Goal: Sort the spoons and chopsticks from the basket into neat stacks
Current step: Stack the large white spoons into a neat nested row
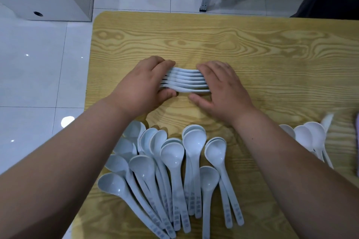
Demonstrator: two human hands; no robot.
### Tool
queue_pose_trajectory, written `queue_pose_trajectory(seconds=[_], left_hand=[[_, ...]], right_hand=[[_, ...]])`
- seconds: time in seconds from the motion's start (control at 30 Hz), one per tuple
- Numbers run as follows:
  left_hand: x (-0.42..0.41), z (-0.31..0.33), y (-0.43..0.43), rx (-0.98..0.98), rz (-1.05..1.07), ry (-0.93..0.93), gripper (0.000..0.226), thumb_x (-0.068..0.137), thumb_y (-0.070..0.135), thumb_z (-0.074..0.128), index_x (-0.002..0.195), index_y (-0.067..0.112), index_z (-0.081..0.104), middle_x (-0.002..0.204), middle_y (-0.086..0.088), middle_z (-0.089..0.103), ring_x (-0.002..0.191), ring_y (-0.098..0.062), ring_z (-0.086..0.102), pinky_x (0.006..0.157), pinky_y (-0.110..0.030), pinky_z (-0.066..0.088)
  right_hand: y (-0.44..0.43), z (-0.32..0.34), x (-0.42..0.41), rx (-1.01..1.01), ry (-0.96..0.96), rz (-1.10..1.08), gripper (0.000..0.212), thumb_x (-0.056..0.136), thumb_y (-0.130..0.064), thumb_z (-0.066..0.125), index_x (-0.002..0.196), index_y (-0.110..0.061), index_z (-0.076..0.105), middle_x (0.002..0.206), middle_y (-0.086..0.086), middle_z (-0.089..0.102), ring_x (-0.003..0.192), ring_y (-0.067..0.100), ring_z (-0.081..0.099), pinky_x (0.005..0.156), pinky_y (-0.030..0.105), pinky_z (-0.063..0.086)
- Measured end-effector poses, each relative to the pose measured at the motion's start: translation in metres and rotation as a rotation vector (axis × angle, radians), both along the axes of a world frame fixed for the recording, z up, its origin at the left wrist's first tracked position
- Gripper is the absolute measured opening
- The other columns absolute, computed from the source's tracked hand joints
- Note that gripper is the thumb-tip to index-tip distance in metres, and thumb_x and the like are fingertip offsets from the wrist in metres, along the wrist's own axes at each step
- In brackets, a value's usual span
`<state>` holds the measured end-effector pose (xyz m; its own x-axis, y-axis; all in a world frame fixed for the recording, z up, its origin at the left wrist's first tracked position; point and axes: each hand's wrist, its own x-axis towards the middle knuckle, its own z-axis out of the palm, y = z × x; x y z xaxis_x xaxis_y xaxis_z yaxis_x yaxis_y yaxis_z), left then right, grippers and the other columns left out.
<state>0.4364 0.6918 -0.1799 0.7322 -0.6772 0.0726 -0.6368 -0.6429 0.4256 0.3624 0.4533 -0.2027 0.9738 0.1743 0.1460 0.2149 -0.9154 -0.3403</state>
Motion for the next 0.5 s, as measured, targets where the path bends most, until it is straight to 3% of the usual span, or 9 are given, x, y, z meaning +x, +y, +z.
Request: queue_pose_trajectory(seconds=[0.1, 0.23, 0.4, 0.5], left_hand=[[-0.0035, 0.0, 0.0015, -0.008, -0.005, -0.006, 0.076, 0.077, 0.032, 0.083, 0.138, 0.0, 0.052, 0.128, -0.023, 0.056, 0.112, -0.04, 0.056, 0.098, -0.043, 0.044], [-0.0082, -0.0039, 0.0002, 0.031, -0.015, -0.07, 0.075, 0.083, 0.043, 0.068, 0.14, -0.003, 0.049, 0.13, -0.024, 0.053, 0.115, -0.04, 0.054, 0.101, -0.043, 0.042], [-0.0089, -0.0042, -0.0025, 0.051, 0.031, -0.072, 0.071, 0.082, 0.03, 0.078, 0.139, -0.002, 0.05, 0.127, -0.025, 0.054, 0.11, -0.043, 0.055, 0.098, -0.046, 0.044], [-0.009, -0.0016, -0.0034, 0.056, 0.024, -0.074, 0.071, 0.084, 0.036, 0.073, 0.14, -0.001, 0.049, 0.127, -0.024, 0.054, 0.11, -0.042, 0.055, 0.098, -0.046, 0.044]], right_hand=[[0.0004, -0.0004, 0.0012, -0.006, -0.016, 0.014, 0.066, 0.093, -0.058, 0.052, 0.134, -0.006, 0.055, 0.135, 0.012, 0.054, 0.13, 0.033, 0.047, 0.114, 0.051, 0.032], [0.0002, -0.003, 0.0025, -0.029, -0.052, 0.016, 0.064, 0.095, -0.058, 0.051, 0.129, -0.004, 0.057, 0.132, 0.014, 0.057, 0.127, 0.034, 0.05, 0.112, 0.051, 0.035], [0.0014, -0.0023, 0.002, -0.064, -0.05, 0.016, 0.062, 0.094, -0.055, 0.053, 0.131, -0.004, 0.056, 0.133, 0.013, 0.056, 0.128, 0.033, 0.049, 0.114, 0.05, 0.032], [0.0016, 0.0003, 0.0015, -0.07, -0.048, 0.014, 0.064, 0.095, -0.055, 0.051, 0.134, -0.005, 0.054, 0.134, 0.013, 0.056, 0.128, 0.033, 0.048, 0.115, 0.049, 0.031]])
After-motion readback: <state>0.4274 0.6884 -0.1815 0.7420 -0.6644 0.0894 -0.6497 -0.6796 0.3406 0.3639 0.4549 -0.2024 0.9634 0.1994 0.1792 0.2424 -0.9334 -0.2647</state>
